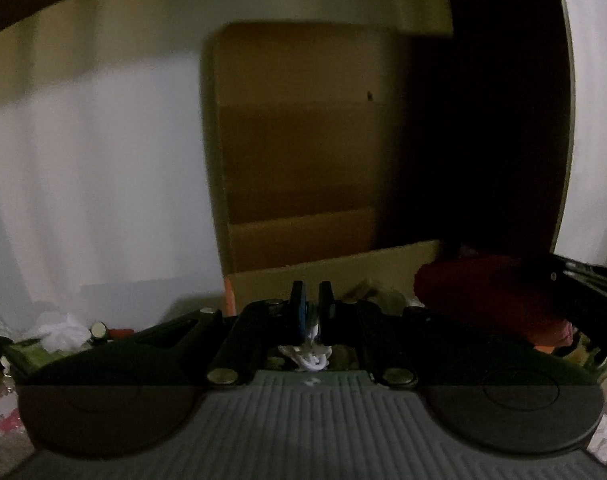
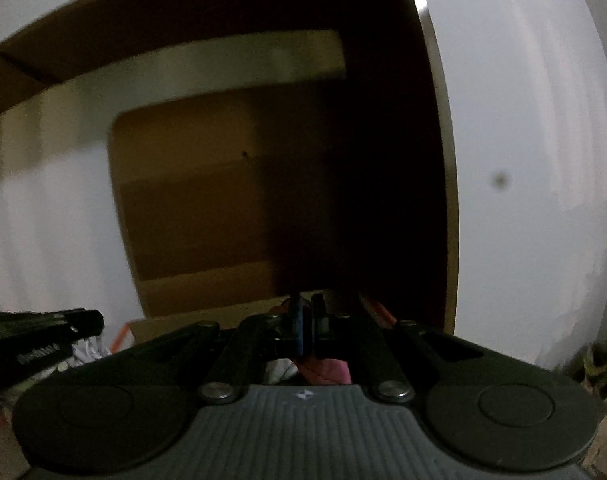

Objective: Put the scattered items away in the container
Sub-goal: 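Carry both held items over the orange cardboard box, then open both tools to drop the items into the box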

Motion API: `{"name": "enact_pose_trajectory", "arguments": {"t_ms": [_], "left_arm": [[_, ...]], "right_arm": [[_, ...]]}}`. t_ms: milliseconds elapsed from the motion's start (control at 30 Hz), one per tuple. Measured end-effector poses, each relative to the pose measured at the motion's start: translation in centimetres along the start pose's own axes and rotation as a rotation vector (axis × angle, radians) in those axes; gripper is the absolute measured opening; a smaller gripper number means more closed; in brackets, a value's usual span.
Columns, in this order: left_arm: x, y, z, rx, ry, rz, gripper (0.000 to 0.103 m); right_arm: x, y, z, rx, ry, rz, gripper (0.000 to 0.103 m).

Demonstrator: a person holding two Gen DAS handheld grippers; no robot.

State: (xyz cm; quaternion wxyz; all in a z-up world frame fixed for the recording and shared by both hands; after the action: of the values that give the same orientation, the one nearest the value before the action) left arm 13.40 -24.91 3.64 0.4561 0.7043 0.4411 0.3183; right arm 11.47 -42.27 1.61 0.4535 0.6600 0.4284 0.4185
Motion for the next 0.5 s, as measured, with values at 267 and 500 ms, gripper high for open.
{"name": "enact_pose_trajectory", "arguments": {"t_ms": [267, 500], "left_arm": [[-0.6, -1.3, 1.3, -0.030, 0.039, 0.013, 0.083], [-0.1, -1.1, 0.9, -0.043, 0.036, 0.006, 0.083]], "right_arm": [[0.4, -1.6, 2.6, 0.056, 0.019, -0.009, 0.017], [0.5, -1.8, 2.6, 0.029, 0.038, 0.044, 0.056]]}}
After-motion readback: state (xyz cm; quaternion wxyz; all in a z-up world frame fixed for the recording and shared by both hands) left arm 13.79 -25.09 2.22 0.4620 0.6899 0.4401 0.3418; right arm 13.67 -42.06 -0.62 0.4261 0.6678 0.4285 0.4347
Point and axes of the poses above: each gripper's, at about its wrist camera, not at the fingertips, and z roughly the way its jaws point, x to its left, y to its top, the point moved 2 cm from there along z, roughly the way its jaws point, and after that the axes turned 1 degree about z, right-handed, at the moved point
